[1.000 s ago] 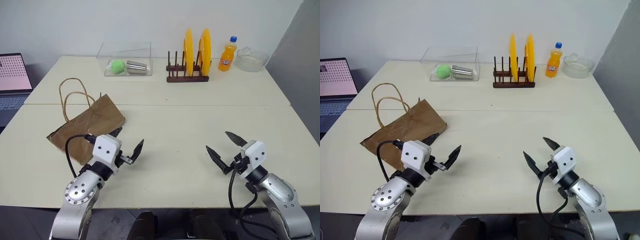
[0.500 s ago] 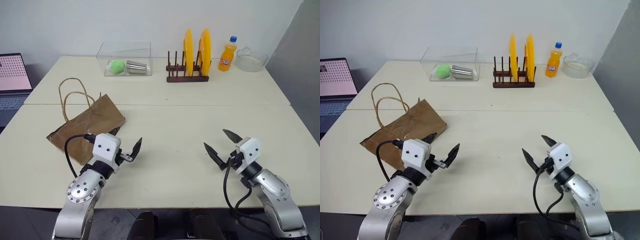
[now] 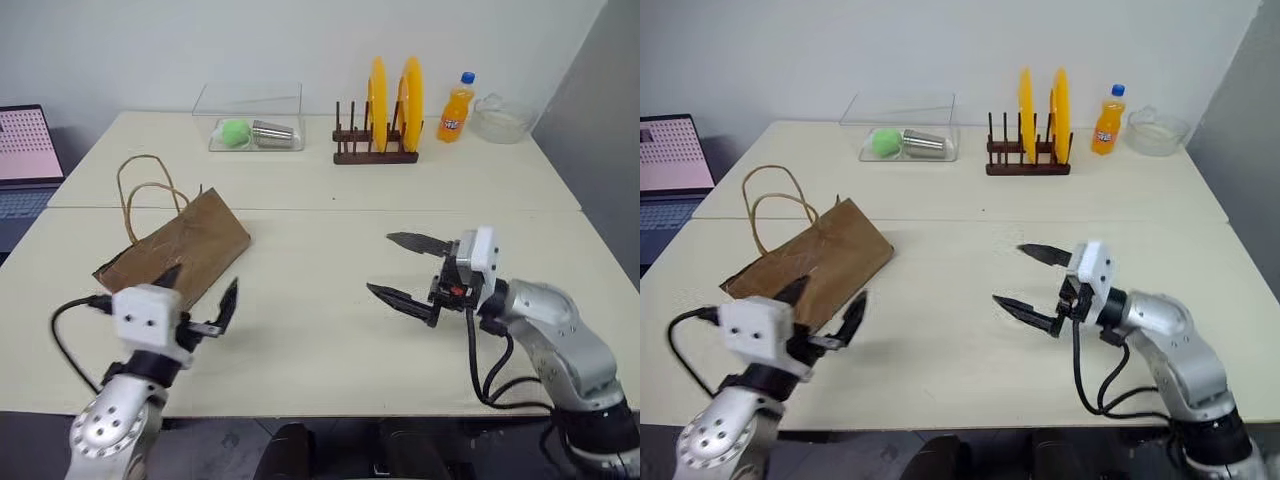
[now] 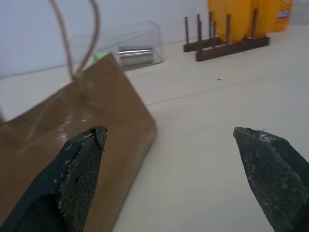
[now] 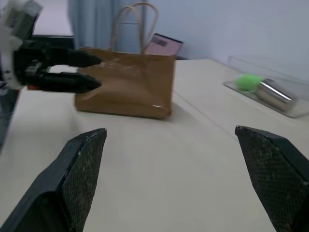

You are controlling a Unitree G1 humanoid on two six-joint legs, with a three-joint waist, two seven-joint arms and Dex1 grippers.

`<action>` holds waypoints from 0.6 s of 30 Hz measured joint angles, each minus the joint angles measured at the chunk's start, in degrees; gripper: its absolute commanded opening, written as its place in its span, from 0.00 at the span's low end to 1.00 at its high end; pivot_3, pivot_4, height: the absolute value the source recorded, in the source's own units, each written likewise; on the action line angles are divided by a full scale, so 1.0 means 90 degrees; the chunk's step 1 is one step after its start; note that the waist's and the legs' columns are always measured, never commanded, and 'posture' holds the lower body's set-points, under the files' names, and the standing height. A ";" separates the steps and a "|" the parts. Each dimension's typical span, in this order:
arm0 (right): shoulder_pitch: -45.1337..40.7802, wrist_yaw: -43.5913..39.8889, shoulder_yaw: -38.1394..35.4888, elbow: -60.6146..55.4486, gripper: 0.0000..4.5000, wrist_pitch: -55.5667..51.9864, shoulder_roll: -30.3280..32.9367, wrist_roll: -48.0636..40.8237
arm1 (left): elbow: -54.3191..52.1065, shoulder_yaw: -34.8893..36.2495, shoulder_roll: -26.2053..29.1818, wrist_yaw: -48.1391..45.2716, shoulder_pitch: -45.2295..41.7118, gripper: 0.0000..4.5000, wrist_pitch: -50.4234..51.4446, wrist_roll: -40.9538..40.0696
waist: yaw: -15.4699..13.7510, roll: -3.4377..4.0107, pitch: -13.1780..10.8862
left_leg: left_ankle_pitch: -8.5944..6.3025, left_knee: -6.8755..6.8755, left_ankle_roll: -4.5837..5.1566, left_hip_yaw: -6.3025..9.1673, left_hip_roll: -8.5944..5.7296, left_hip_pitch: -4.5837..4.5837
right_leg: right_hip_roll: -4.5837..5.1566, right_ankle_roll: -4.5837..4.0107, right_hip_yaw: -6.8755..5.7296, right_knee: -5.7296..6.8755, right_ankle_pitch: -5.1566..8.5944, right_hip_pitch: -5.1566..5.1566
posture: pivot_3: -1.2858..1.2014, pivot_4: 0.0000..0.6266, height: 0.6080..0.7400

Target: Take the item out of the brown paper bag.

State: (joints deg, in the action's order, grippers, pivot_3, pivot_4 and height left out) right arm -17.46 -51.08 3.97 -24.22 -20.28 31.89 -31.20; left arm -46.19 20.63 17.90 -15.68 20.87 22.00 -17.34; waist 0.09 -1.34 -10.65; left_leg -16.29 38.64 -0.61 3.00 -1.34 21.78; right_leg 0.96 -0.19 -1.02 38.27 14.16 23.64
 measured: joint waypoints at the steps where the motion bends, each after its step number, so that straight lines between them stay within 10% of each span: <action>1: -0.0162 -0.0172 0.0036 0.0093 1.00 -0.0058 0.0037 -0.0082 | -0.0187 0.0202 0.0050 -0.0013 0.0112 0.99 0.0144 -0.0191 | 0.0001 0.0000 0.0000 | 0.0000 -0.0001 0.0000 0.0006 0.0001 -0.0001 | 0.0000 0.0000 -0.0007 -0.0010 -0.0001 -0.0007 | 0.52 0.24 1.00; 10: -0.0923 -0.1071 0.0339 0.0741 1.00 -0.0183 -0.0005 -0.0181 | 0.0860 0.3099 0.2751 -0.1054 -0.0441 0.99 0.1906 -0.3332 | -0.0006 0.0003 -0.0003 | 0.0000 -0.0017 0.0000 0.0028 0.0000 -0.0002 | 0.0000 -0.0002 -0.0031 -0.0029 0.0000 -0.0016 | 0.52 0.24 1.00; 18: -0.0952 -0.1071 0.0382 0.0497 1.00 -0.0309 -0.0047 -0.0180 | 0.3829 0.2259 0.4766 -0.2822 -0.2209 0.99 0.1991 -0.3160 | 0.0000 0.0007 -0.0007 | 0.0002 -0.0063 -0.0002 0.0010 -0.0006 -0.0011 | 0.0005 -0.0004 -0.0014 -0.0043 0.0000 -0.0004 | 0.52 0.24 1.00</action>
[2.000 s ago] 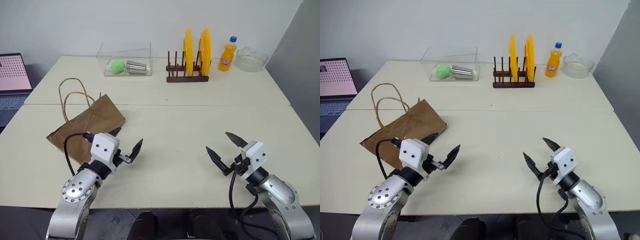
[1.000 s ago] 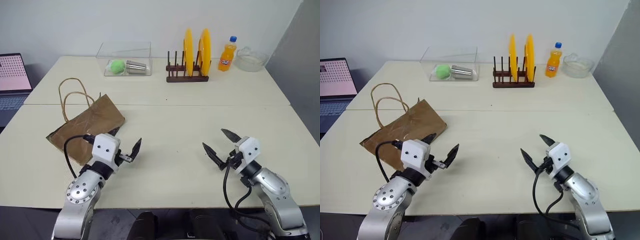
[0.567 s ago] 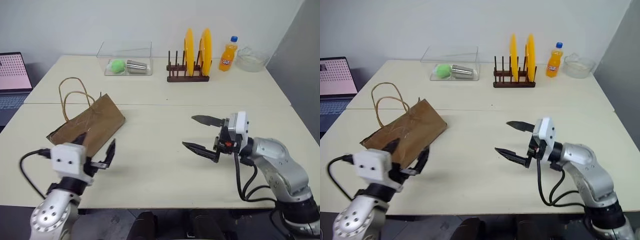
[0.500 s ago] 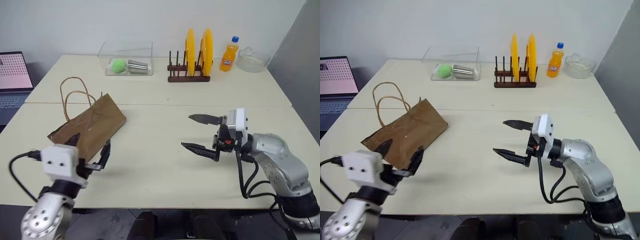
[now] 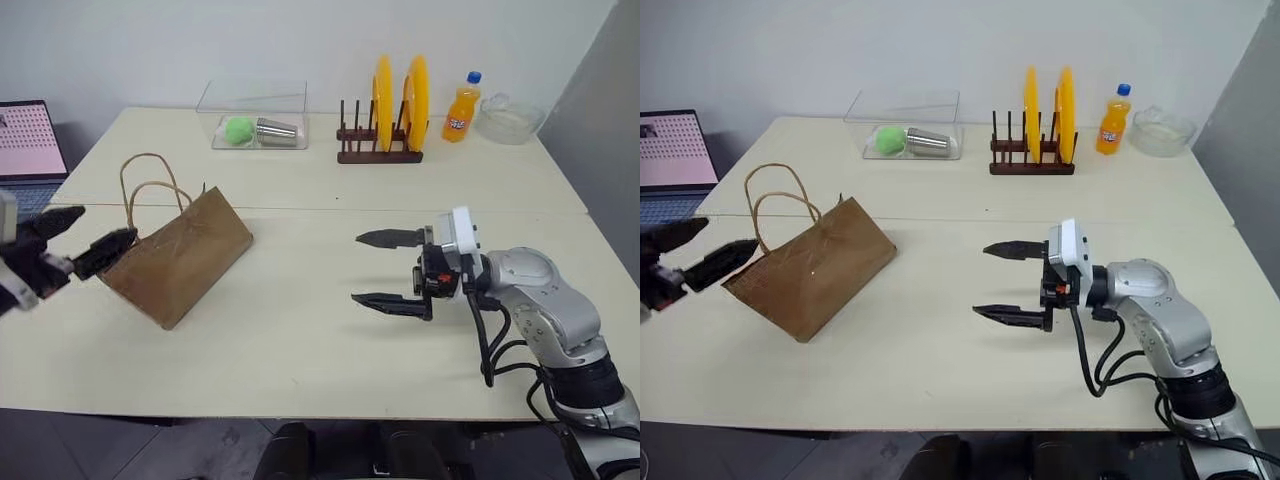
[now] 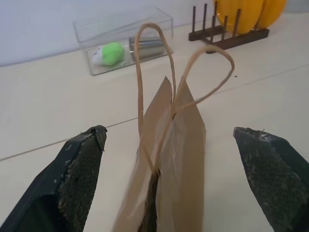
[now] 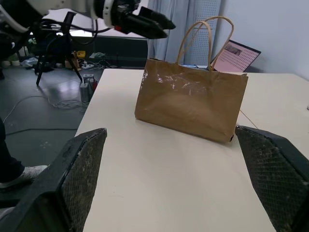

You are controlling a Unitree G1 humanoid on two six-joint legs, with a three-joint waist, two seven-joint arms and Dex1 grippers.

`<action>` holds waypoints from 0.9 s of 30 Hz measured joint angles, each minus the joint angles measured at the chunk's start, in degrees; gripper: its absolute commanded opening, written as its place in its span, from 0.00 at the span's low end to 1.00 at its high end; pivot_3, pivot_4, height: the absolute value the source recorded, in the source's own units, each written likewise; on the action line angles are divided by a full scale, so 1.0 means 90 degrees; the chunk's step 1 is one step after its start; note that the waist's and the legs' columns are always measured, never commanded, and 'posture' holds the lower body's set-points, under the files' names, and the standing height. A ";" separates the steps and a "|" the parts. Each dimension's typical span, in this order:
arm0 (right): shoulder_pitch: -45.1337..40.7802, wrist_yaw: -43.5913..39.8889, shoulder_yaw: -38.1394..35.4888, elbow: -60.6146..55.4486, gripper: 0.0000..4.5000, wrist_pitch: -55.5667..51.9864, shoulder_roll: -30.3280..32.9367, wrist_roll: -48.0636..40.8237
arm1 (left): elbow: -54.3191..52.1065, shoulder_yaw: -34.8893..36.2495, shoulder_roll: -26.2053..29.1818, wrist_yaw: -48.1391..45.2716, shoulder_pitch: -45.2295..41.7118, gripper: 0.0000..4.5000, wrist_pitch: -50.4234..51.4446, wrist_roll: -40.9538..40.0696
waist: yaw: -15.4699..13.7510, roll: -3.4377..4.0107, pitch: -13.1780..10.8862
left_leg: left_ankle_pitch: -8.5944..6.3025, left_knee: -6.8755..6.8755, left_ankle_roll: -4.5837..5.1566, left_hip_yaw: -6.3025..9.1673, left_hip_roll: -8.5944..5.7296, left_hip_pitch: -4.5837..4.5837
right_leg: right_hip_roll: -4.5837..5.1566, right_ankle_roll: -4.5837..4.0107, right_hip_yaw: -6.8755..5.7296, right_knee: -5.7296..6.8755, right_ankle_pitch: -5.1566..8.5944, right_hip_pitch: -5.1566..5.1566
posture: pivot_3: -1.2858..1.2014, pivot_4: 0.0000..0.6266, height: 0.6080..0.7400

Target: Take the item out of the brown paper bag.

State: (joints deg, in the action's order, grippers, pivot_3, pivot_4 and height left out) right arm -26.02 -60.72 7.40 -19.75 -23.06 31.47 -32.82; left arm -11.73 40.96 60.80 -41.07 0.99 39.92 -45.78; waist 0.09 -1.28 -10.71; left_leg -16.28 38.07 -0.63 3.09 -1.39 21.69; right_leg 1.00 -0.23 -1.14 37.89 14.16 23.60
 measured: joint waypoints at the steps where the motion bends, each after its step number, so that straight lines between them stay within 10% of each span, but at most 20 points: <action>1: 0.0025 0.0027 -0.0018 -0.0058 1.00 -0.0011 0.0019 0.0000 | 0.0313 -0.0284 0.0069 -0.0174 -0.0316 0.99 -0.0100 0.0117 | -0.0001 0.0001 0.0000 | 0.0000 -0.0003 0.0000 -0.0005 0.0000 0.0001 | 0.0000 -0.0001 0.0005 0.0000 0.0000 0.0005 | 0.52 0.24 1.00; 14: 0.0398 0.0519 -0.0208 -0.0693 1.00 -0.0302 0.0254 0.0002 | 0.3046 -0.2612 0.0164 -0.1707 -0.3257 0.99 -0.1115 0.1519 | 0.0018 -0.0003 0.0000 | 0.0001 -0.0010 -0.0002 -0.0023 0.0002 0.0036 | 0.0004 -0.0032 0.0018 0.0012 -0.0020 0.0054 | 0.52 0.24 1.00; 27: 0.0578 0.0690 -0.0212 -0.0929 1.00 -0.0363 0.0419 0.0006 | 0.4252 -0.3308 0.0184 -0.2778 -0.4470 0.18 -0.1624 0.2357 | 0.0018 -0.0006 0.0001 | 0.0001 0.0000 -0.0001 -0.0025 0.0002 0.0036 | 0.0002 -0.0008 0.0016 0.0022 -0.0006 0.0053 | 0.52 0.24 1.00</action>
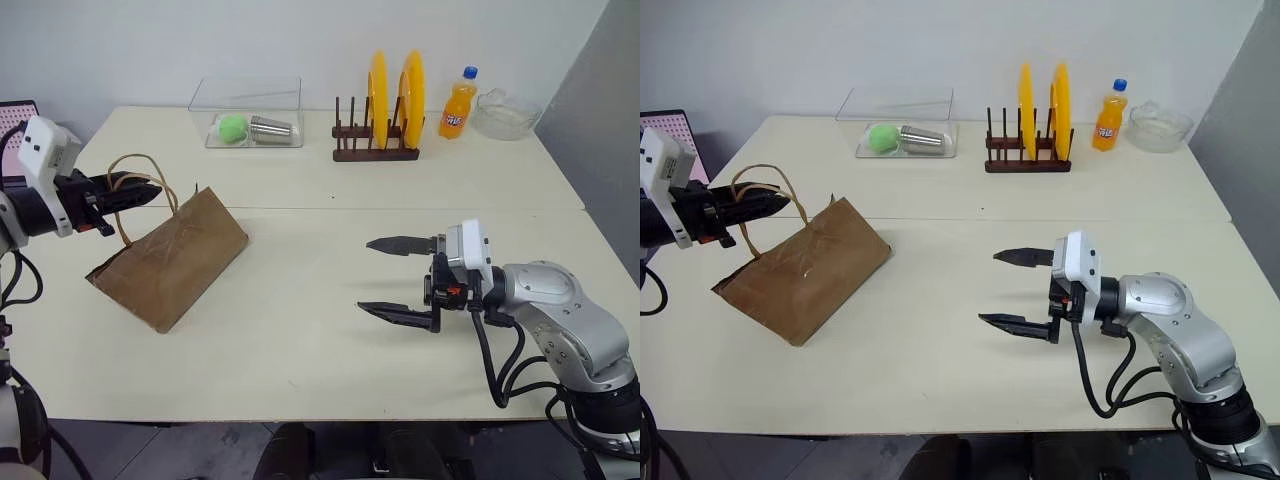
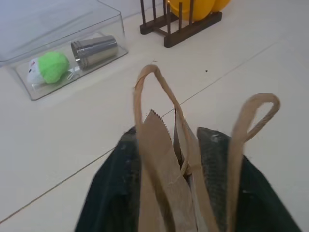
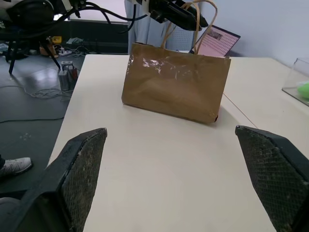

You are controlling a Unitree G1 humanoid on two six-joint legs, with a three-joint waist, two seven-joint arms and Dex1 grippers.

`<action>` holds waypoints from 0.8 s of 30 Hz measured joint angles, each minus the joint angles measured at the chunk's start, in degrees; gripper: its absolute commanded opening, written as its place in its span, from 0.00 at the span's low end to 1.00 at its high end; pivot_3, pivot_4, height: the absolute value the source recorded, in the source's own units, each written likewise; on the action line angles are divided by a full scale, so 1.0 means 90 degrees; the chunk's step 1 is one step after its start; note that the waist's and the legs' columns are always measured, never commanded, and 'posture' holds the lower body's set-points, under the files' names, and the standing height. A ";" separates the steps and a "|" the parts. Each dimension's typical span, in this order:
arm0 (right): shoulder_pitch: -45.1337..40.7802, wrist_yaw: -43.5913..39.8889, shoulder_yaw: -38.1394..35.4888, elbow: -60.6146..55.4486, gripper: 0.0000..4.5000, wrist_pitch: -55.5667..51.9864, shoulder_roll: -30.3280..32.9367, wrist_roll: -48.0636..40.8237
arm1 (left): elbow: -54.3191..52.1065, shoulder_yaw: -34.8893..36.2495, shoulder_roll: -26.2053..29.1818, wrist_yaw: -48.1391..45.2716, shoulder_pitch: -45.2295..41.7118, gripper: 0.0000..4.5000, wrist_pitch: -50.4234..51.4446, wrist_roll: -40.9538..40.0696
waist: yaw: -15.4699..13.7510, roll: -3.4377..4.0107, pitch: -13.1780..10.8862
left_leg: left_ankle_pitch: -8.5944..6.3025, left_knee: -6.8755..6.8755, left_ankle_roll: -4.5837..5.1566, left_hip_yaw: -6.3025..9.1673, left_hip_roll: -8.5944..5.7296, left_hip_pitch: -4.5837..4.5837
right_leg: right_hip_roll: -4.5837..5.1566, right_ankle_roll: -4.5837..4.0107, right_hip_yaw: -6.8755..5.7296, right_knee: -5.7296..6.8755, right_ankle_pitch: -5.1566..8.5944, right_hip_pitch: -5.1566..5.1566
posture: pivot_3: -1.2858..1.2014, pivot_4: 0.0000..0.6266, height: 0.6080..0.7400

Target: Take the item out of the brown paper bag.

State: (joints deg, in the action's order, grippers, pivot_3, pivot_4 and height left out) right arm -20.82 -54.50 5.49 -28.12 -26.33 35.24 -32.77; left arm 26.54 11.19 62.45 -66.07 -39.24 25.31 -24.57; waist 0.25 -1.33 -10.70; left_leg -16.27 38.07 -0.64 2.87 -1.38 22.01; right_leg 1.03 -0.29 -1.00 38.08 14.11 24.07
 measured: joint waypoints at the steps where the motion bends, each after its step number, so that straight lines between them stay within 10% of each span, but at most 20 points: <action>1: 0.0007 0.0012 -0.0001 -0.0023 1.00 0.0000 0.0003 0.0001 | 0.0167 -0.0077 -0.0001 -0.0064 -0.0207 0.12 -0.0101 0.0100 | 0.0000 -0.0001 0.0000 | 0.0000 0.0001 0.0000 -0.0001 0.0000 0.0000 | -0.0001 0.0003 0.0000 0.0001 0.0002 0.0000 | 0.52 0.24 1.00; 24: 0.0616 0.0990 -0.0642 -0.0798 1.00 -0.1010 0.0475 -0.0203 | 0.3697 -0.1462 -0.2179 -0.1609 -0.4769 0.01 -0.2151 0.1762 | 0.0007 -0.0024 -0.0006 | 0.0000 0.0024 0.0001 0.0001 -0.0007 0.0028 | -0.0002 -0.0015 -0.0006 0.0004 -0.0017 0.0006 | 0.52 0.24 1.00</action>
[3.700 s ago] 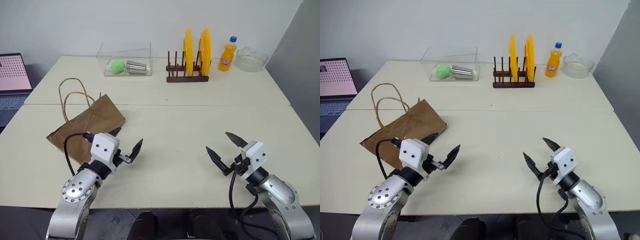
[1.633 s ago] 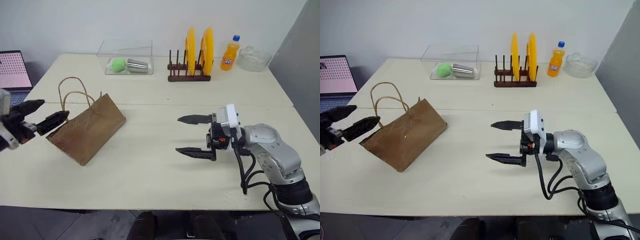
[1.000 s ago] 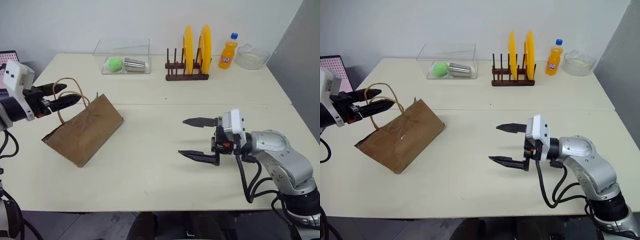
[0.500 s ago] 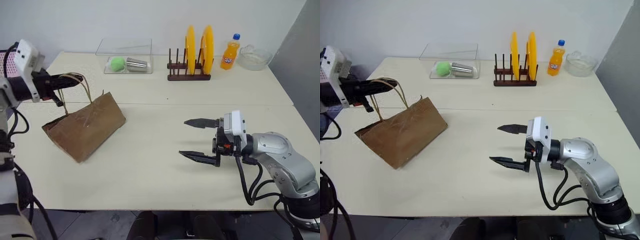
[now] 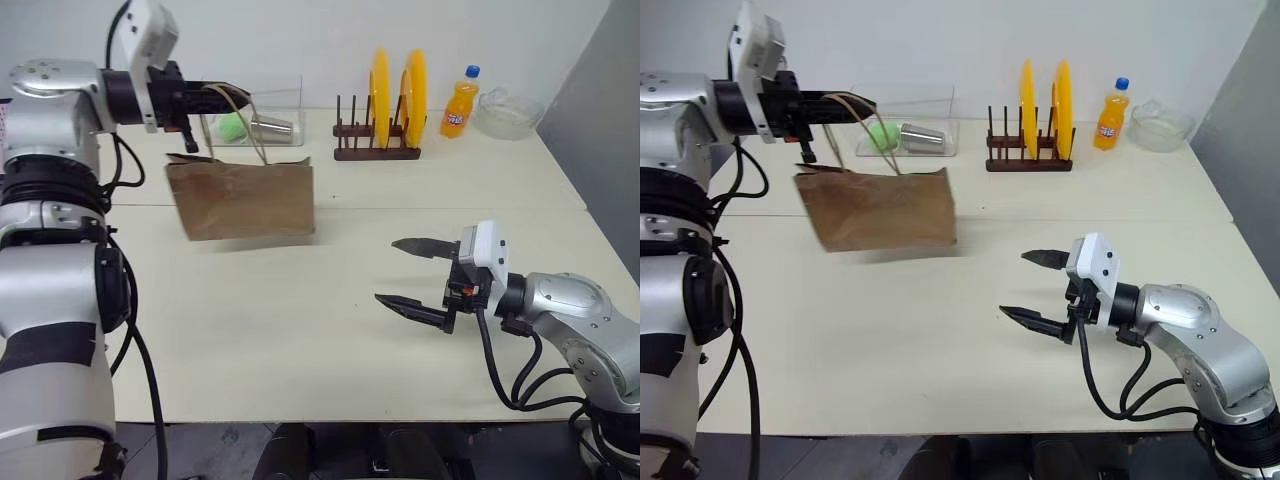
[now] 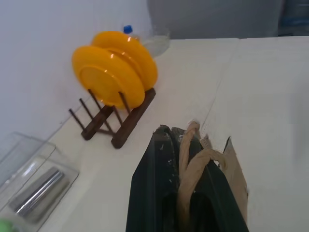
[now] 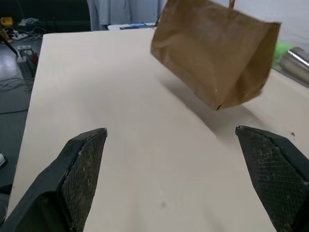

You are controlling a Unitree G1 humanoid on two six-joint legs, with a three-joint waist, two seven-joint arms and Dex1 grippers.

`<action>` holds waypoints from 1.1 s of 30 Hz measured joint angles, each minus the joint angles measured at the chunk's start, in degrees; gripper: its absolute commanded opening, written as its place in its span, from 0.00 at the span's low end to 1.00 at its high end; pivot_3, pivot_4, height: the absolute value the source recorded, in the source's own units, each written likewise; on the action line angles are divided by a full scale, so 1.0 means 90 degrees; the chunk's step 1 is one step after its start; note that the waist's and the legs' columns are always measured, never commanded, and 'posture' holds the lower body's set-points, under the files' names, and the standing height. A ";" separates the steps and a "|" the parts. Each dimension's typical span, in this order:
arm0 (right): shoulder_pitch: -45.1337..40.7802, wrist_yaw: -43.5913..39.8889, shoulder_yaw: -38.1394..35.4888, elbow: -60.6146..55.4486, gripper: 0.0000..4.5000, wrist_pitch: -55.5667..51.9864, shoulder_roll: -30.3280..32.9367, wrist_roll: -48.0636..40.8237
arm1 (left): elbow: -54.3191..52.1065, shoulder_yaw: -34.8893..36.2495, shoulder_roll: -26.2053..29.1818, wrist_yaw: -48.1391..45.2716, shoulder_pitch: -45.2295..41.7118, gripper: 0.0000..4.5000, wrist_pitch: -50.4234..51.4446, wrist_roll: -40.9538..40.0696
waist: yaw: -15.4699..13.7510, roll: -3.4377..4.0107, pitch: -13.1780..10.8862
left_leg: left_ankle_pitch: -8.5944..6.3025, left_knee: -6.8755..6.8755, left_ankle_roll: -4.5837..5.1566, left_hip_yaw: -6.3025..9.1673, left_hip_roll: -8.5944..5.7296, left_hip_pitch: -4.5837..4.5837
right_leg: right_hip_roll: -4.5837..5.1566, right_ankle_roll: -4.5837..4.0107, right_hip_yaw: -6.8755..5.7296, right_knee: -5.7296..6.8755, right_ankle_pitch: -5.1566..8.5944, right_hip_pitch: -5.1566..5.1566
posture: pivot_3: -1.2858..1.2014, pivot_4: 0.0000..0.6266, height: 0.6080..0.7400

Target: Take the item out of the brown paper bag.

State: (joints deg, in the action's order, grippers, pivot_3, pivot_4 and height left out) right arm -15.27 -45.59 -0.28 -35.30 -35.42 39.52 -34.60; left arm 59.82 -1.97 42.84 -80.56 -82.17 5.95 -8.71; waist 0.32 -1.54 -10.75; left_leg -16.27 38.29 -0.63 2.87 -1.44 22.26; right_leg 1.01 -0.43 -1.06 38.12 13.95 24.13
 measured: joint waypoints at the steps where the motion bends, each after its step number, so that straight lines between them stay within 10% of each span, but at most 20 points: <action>1: 0.0116 0.0125 -0.0081 -0.0097 1.00 -0.0130 0.0070 -0.0022 | 0.0282 -0.0007 -0.0230 0.0021 -0.0141 0.01 -0.0154 0.0098 | -0.0002 0.0000 0.0000 | 0.0000 0.0000 0.0000 0.0003 0.0000 0.0002 | 0.0000 0.0000 -0.0003 0.0001 0.0000 0.0000 | 0.52 0.24 1.00; 14: 0.0839 0.1135 -0.0352 -0.0843 1.00 -0.1042 0.0105 -0.0294 | 0.1667 0.0011 -0.2016 0.1047 -0.0669 0.01 -0.1188 0.0746 | -0.0004 -0.0011 -0.0006 | -0.0002 0.0069 0.0003 0.0002 0.0000 0.0050 | 0.0003 0.0035 -0.0010 0.0045 0.0012 0.0025 | 0.52 0.24 1.00; 33: 0.1073 0.1750 -0.0411 -0.1244 1.00 -0.1279 0.0089 -0.0542 | 0.1980 0.0150 -0.2617 0.2516 -0.0907 0.01 -0.1579 0.1344 | 0.0001 -0.0014 -0.0008 | 0.0000 0.0075 0.0004 -0.0002 -0.0001 0.0031 | 0.0002 0.0040 -0.0003 0.0085 0.0015 0.0024 | 0.52 0.24 1.00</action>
State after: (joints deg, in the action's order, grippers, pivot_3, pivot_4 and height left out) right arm -5.61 -29.84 -3.98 -46.49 -46.93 40.32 -39.48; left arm 77.64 -0.62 19.29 -57.92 -90.33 -8.26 3.38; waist 0.33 -1.67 -10.83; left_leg -16.27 38.97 -0.59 2.86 -1.45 22.54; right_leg 1.03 -0.06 -1.09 38.88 14.08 24.34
